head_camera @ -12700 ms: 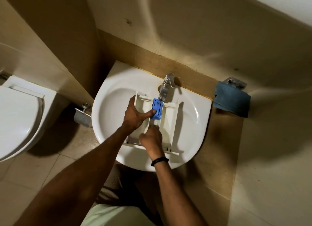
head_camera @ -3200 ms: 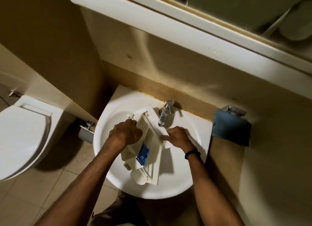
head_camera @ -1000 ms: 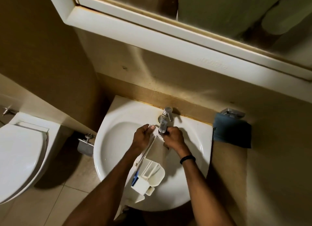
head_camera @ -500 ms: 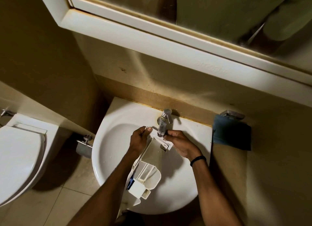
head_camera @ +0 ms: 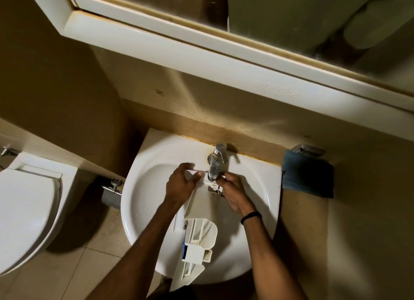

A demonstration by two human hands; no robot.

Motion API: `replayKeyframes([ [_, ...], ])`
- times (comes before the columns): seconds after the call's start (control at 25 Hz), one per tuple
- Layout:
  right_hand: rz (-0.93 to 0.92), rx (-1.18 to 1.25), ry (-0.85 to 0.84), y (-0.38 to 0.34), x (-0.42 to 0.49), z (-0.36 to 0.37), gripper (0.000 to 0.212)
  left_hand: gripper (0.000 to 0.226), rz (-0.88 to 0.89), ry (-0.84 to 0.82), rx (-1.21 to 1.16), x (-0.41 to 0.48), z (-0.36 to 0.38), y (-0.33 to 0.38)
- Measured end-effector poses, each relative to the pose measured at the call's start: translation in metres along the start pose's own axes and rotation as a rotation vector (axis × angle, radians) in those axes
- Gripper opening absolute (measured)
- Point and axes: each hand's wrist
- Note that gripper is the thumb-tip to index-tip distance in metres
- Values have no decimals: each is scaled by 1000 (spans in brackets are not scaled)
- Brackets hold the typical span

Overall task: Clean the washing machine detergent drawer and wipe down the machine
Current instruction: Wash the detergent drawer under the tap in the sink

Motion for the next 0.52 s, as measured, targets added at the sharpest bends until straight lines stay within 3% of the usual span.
replayKeyframes([
  [0.12,-9,-56,-35,-14,2,1,28,43,201,-267,401,24,-11,12],
  [0.2,-47,-119,-31,-20,3,2,26,39,108,-464,293,37,-10,22],
  [0.24,-74,-140,-15,-19,3,1,21,30,-24,-499,45,38,-8,25],
  [0.32,-80,-76,-9,-14,2,0,13,21,-160,-469,-301,39,-3,17],
  [0.36,-54,13,-18,-11,1,-2,15,18,-135,-450,-328,39,-2,6],
  [0.44,-52,29,-6,-4,-1,-8,16,13,-131,-406,-266,38,-1,-8],
  [0.52,-116,-129,43,2,3,-9,8,13,-114,-389,-71,36,-2,-8],
])
Point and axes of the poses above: each hand's wrist, its own x-axis towards the middle knuckle, its own z-axis out of the palm, y = z × x, and after that the axes turned 9 degrees about z, right-handed
